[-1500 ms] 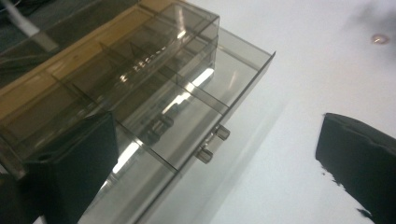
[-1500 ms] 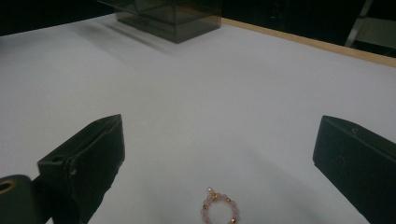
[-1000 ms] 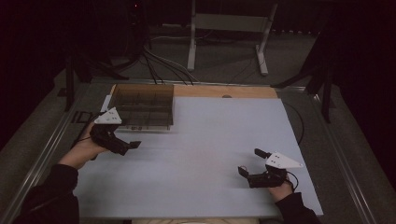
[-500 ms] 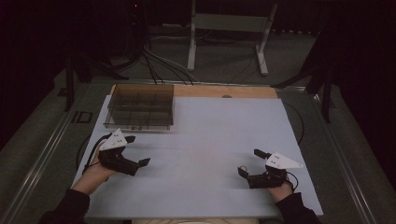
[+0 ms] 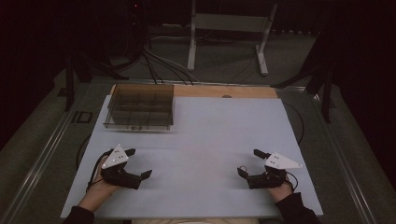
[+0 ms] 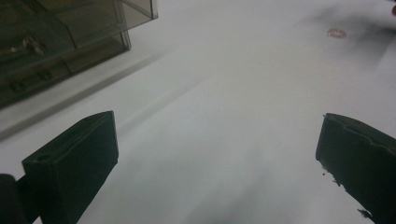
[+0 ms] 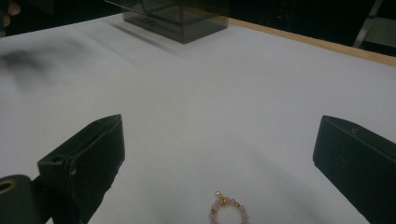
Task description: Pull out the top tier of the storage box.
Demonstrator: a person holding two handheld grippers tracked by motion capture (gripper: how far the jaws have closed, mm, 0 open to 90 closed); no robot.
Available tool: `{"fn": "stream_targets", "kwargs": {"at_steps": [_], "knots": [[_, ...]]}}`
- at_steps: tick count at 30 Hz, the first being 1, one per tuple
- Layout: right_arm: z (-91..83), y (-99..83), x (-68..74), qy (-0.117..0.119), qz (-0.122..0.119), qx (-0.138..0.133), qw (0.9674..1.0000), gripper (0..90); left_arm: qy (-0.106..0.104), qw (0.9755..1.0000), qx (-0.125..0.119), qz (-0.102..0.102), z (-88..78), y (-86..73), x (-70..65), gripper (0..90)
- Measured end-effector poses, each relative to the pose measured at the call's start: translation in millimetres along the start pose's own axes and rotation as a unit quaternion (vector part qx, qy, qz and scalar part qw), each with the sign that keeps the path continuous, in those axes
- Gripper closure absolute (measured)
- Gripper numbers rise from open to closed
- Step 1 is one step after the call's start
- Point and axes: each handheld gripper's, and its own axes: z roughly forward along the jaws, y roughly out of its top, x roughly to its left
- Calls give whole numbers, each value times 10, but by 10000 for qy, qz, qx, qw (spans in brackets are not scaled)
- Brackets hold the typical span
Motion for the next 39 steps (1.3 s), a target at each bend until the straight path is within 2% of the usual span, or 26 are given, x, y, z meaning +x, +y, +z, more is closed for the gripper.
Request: {"fn": "stream_targets", "kwargs": {"at_steps": [1, 2, 6, 7, 9, 15, 23, 30, 32, 35, 39], "knots": [[1, -2, -1, -6, 0, 8, 10000, 27, -10, 10000, 3, 21, 0, -25, -8, 0], [1, -2, -1, -7, -1, 11, 10000, 27, 86, 9999, 93, 40, 0, -70, -32, 0], [5, -5, -5, -5, 2, 16, 10000, 27, 173, 9998, 103, 9, -12, -144, -71, 0], [8, -5, -10, -5, 14, 6, 10000, 27, 320, 9993, 176, 102, -13, -192, -93, 0], [14, -4, -10, 1, 16, 11, 10000, 27, 326, 9993, 184, 39, -9, -232, -87, 0], [37, 6, -13, 30, 13, 37, 10000, 27, 382, 9991, 177, 50, 30, -309, -52, 0], [87, 15, -26, 32, 16, 95, 9999, 27, 355, 9992, 180, 98, 28, -330, -53, 0], [99, 5, -47, -89, 66, 209, 9997, 27, 328, 9993, 177, 85, 18, -327, -58, 0], [94, 1, -54, -58, 90, 231, 9997, 27, 333, 9993, 119, 70, 10, -323, -61, 0], [82, -1, -45, -53, 43, 242, 9997, 27, 420, 9990, 125, 89, 6, -309, -69, 0], [74, 1, -45, -43, 33, 274, 9996, 27, 426, 9989, 176, 126, 18, -316, -78, 0]]}}
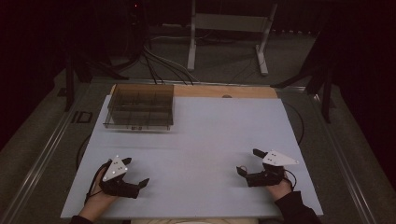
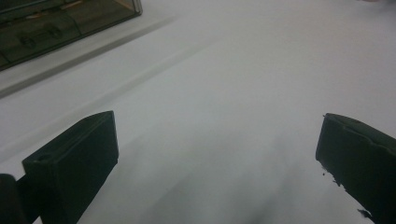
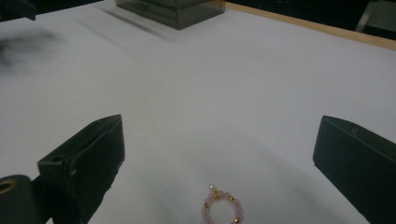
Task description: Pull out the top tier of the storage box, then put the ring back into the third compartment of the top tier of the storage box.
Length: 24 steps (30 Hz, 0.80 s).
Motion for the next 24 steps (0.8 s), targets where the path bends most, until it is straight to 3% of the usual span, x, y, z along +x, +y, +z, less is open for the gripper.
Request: {"fn": "stream_targets", "kwargs": {"at_steps": [14, 18, 24], "knots": [[-29, 48, 43, 36, -72, 3, 10000, 27, -30, 10000, -20, -74, -3, 0, 9, 0], [-62, 152, 80, -67, -226, 26, 9997, 27, -33, 9999, -76, -99, -12, 5, 8, 0], [-151, 303, 76, -236, -118, -23, 9996, 27, -33, 9999, -85, -132, -17, 8, 11, 0]]}}
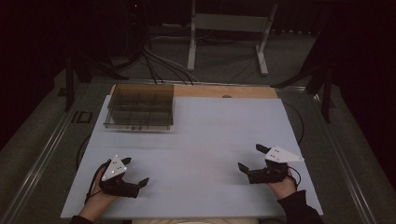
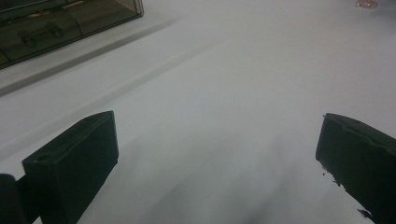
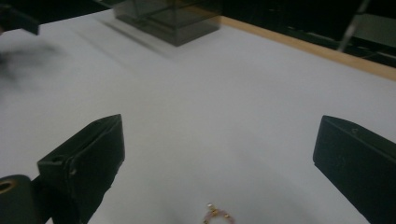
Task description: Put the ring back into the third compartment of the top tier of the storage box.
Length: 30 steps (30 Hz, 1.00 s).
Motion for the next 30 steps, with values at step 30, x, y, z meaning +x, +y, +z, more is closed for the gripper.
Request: {"fn": "stream_targets", "kwargs": {"at_steps": [30], "knots": [[115, -94, -331, -686, 521, 1229, 9887, 159, -73, 9999, -39, -80, 3, 15, -1, 0]]}}
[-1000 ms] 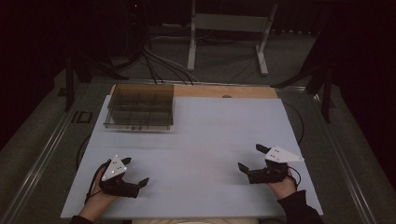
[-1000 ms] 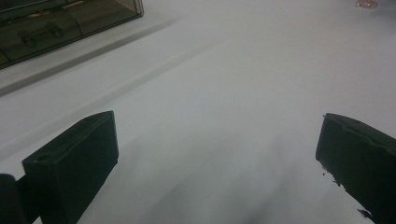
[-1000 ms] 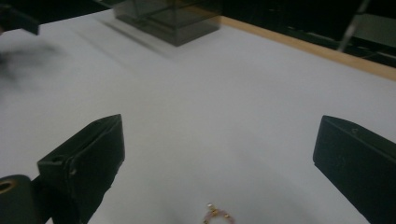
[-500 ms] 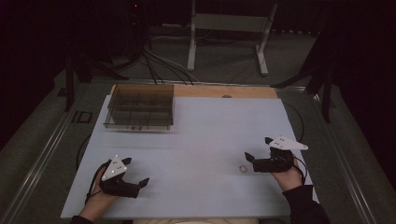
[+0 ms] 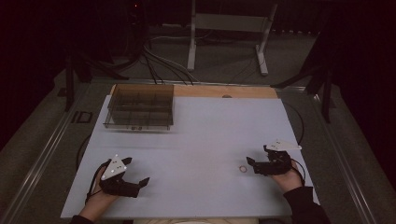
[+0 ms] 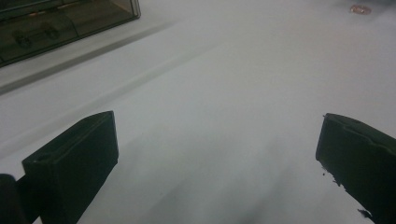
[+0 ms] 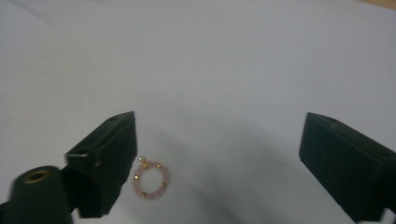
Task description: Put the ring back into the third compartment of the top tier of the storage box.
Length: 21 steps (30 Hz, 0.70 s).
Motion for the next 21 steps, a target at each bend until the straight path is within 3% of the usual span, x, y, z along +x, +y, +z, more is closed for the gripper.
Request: {"fn": "stream_targets", "kwargs": {"at_steps": [5, 6, 8, 9, 14, 21], "knots": [[88, -42, 67, 141, -13, 251, 9996, 203, -24, 10000, 51, -21, 11, -7, 7, 0], [128, -61, 99, 127, -11, 412, 9991, 285, -9, 10000, 58, -42, 10, -8, 11, 0], [152, -82, 119, 209, -85, 518, 9984, 351, -13, 10000, 42, -78, 7, -10, 18, 0], [152, -82, 119, 209, -85, 518, 9984, 351, -13, 10000, 42, -78, 7, -10, 18, 0], [197, -103, 140, 465, -39, 657, 9968, 591, -3, 10000, 61, -55, 12, -9, 16, 0], [258, -131, 173, 490, -225, 762, 9956, 701, -23, 9999, 57, -94, 12, -13, 24, 0]]}}
